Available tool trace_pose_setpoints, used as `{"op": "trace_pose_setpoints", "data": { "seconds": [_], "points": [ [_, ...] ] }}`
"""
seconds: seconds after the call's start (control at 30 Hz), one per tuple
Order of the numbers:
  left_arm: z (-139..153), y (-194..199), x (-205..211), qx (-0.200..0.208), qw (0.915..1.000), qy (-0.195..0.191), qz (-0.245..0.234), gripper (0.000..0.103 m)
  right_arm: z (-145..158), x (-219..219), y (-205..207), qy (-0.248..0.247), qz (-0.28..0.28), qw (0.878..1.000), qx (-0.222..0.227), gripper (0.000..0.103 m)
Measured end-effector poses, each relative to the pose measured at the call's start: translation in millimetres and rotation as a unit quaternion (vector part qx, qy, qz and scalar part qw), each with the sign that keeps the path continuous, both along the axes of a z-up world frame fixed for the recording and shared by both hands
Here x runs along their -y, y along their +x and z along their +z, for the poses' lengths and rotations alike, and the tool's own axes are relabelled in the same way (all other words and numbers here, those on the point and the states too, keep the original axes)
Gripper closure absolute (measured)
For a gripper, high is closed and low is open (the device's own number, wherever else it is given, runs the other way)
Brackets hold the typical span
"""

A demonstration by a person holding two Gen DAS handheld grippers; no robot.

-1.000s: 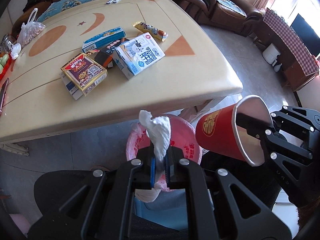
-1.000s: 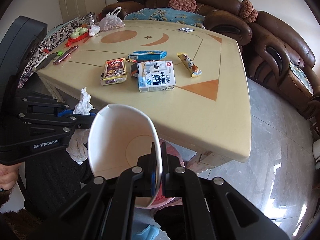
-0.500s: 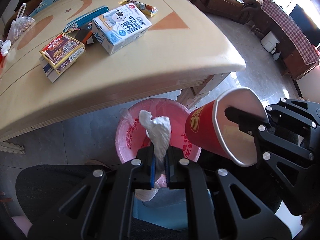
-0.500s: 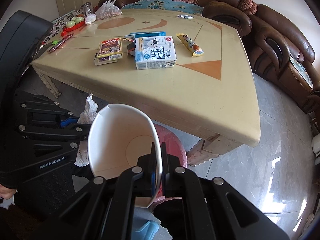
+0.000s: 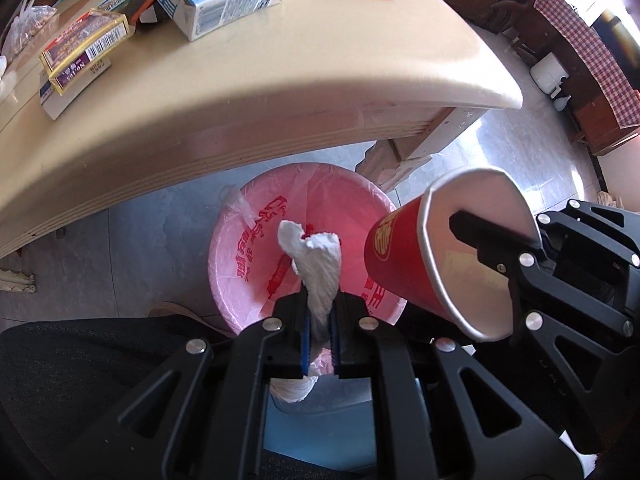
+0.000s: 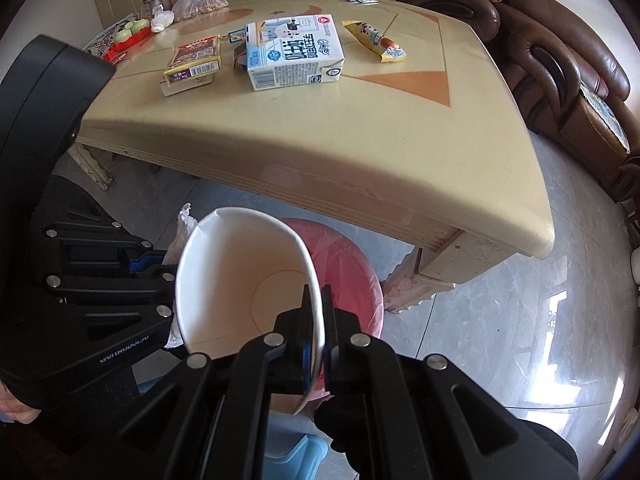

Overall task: Collect trash
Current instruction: 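Carry the tissue and red cup with both tools over the pink trash bin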

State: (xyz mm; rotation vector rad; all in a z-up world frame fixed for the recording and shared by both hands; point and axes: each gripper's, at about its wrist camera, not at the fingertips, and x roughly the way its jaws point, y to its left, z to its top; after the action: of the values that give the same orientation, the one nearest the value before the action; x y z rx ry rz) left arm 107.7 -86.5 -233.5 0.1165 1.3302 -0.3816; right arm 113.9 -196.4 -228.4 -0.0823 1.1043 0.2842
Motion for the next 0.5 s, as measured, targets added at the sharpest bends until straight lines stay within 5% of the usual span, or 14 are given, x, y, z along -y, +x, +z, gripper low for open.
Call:
{"op": "trace_pose_setpoints", "data": {
  "seconds": [0.5],
  "points": [
    [-56, 19, -6, -0.054, 0.9975, -0.027, 0.038, 0.095, -73, 3, 12, 0.013, -0.029, 0.998, -0.057, 0.099]
  ]
}}
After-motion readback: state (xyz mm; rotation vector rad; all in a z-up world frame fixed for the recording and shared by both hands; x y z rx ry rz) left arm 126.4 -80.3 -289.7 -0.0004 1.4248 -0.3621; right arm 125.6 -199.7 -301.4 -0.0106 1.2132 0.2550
